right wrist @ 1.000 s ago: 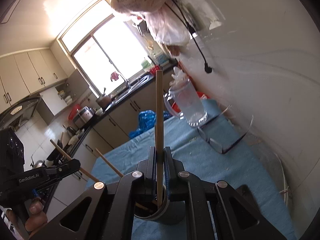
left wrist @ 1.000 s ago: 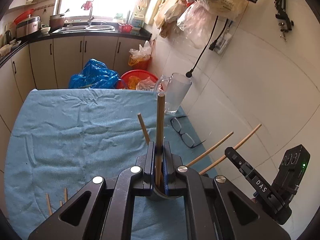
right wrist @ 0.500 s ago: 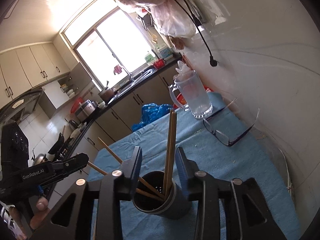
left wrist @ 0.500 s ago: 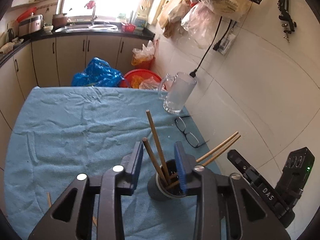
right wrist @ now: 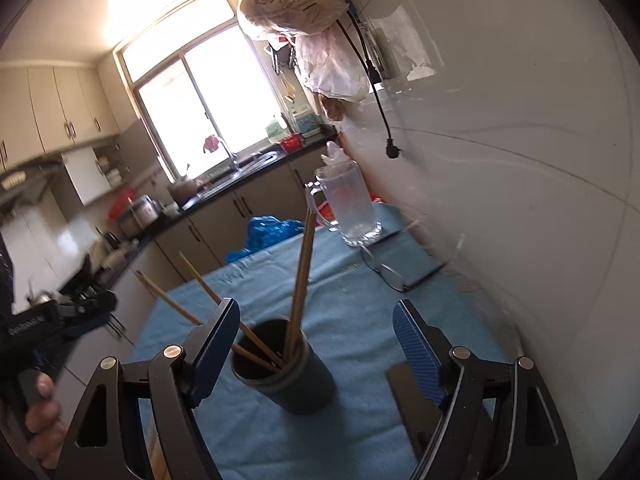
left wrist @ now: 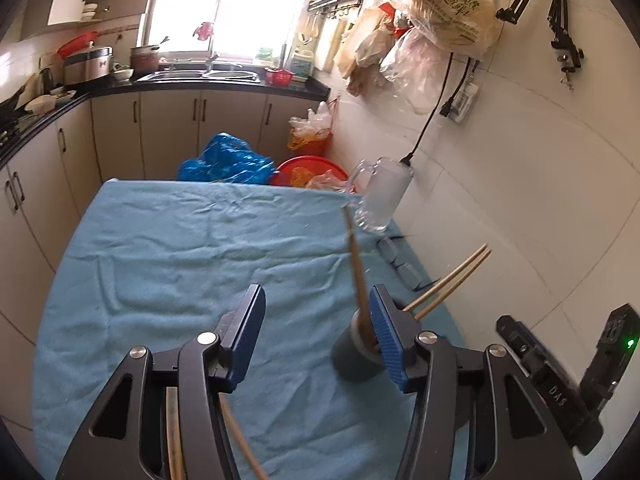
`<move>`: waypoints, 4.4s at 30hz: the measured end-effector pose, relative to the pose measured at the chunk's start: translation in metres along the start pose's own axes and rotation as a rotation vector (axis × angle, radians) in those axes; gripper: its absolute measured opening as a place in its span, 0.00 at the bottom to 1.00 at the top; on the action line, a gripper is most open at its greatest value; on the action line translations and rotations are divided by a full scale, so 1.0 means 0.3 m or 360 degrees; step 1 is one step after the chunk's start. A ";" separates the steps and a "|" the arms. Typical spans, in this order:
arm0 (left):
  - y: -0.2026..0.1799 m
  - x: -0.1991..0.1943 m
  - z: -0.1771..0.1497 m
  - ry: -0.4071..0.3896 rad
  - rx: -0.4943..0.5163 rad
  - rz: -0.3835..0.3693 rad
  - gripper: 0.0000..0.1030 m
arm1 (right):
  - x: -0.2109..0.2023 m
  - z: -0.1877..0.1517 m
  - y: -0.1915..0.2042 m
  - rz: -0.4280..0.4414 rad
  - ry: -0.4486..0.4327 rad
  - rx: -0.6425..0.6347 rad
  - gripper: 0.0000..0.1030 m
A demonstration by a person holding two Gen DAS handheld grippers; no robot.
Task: Organize utensils
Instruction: 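Move the left tool back to the chopsticks and close on one, then lift the chopstick upright with the left tool and carry it toward the grey cup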
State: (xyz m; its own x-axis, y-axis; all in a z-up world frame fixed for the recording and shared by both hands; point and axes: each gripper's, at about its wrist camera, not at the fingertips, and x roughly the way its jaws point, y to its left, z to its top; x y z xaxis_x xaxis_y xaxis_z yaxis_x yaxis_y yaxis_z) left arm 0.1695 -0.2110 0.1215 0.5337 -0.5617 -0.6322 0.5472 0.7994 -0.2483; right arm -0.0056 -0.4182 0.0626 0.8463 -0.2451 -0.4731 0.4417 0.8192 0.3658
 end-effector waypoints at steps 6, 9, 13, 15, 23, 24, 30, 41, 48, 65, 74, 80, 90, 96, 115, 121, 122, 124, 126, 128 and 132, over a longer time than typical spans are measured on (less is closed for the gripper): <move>0.100 -0.019 -0.117 0.0064 -0.0048 0.0061 0.52 | -0.006 -0.067 0.049 -0.0004 0.0071 -0.0079 0.81; 0.152 -0.035 -0.183 0.0104 -0.0069 0.0092 0.52 | -0.003 -0.104 0.078 -0.0014 0.0105 -0.0121 0.81; 0.222 -0.057 -0.253 0.0130 -0.0089 0.0143 0.52 | 0.002 -0.163 0.125 0.0005 0.0168 -0.0174 0.81; 0.263 -0.066 -0.285 0.0150 -0.0120 0.0168 0.52 | 0.007 -0.192 0.146 0.0016 0.0199 -0.0204 0.81; 0.475 -0.065 -0.386 0.0263 -0.0292 0.0272 0.52 | 0.047 -0.290 0.243 0.0133 0.0356 -0.0278 0.80; 0.491 -0.054 -0.389 0.0287 -0.0305 0.0274 0.52 | 0.053 -0.300 0.252 0.0151 0.0374 -0.0282 0.76; 0.603 0.061 -0.432 0.0508 -0.0441 0.0242 0.45 | 0.082 -0.347 0.314 0.0225 0.0473 -0.0305 0.70; 0.605 0.179 -0.429 0.0583 -0.0344 0.0380 0.18 | 0.162 -0.408 0.422 0.0371 0.0718 -0.0346 0.40; 0.669 0.143 -0.443 0.0584 -0.0410 0.0396 0.08 | 0.311 -0.445 0.573 0.0480 0.0964 -0.0332 0.31; 0.700 0.107 -0.467 0.0557 -0.0422 0.0319 0.08 | 0.597 -0.545 0.720 0.0312 0.1241 -0.0244 0.15; 0.705 0.112 -0.463 0.0569 -0.0420 0.0298 0.08 | 0.649 -0.553 0.800 0.0083 0.1275 -0.0489 0.10; 0.680 0.137 -0.444 0.0577 -0.0368 0.0351 0.07 | 0.664 -0.555 0.825 0.0085 0.1251 -0.0553 0.09; 0.672 -0.033 -0.402 0.0327 -0.0404 0.0245 0.06 | 0.503 -0.470 0.757 0.0406 0.0992 -0.0354 0.07; 0.593 -0.201 -0.350 0.0133 -0.0331 0.0251 0.06 | 0.295 -0.386 0.749 0.0599 0.0665 -0.0380 0.07; 0.477 -0.344 -0.285 -0.0027 -0.0276 0.0224 0.06 | 0.044 -0.276 0.610 0.0697 0.0276 -0.0234 0.07; 0.462 -0.354 -0.274 -0.0040 -0.0276 0.0219 0.06 | 0.017 -0.248 0.563 0.0689 0.0239 -0.0186 0.07; 0.458 -0.355 -0.271 -0.0041 -0.0274 0.0216 0.06 | 0.014 -0.245 0.556 0.0684 0.0234 -0.0177 0.07; 0.450 -0.358 -0.268 -0.0046 -0.0268 0.0210 0.06 | 0.008 -0.237 0.539 0.0679 0.0228 -0.0159 0.07; 0.443 -0.363 -0.267 -0.0049 -0.0264 0.0197 0.06 | -0.001 -0.230 0.525 0.0675 0.0218 -0.0140 0.07; 0.441 -0.367 -0.266 -0.0051 -0.0258 0.0189 0.06 | -0.009 -0.221 0.510 0.0669 0.0205 -0.0134 0.07; 0.424 -0.371 -0.263 -0.0053 -0.0245 0.0173 0.06 | -0.024 -0.210 0.488 0.0664 0.0183 -0.0120 0.07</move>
State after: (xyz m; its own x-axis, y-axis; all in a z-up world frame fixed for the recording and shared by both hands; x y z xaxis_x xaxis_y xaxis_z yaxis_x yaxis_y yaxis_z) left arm 0.1290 -0.0299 0.1024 0.6069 -0.4750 -0.6372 0.3813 0.8775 -0.2910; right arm 0.0342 -0.2640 0.0690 0.9070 0.1706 -0.3849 0.0427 0.8723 0.4871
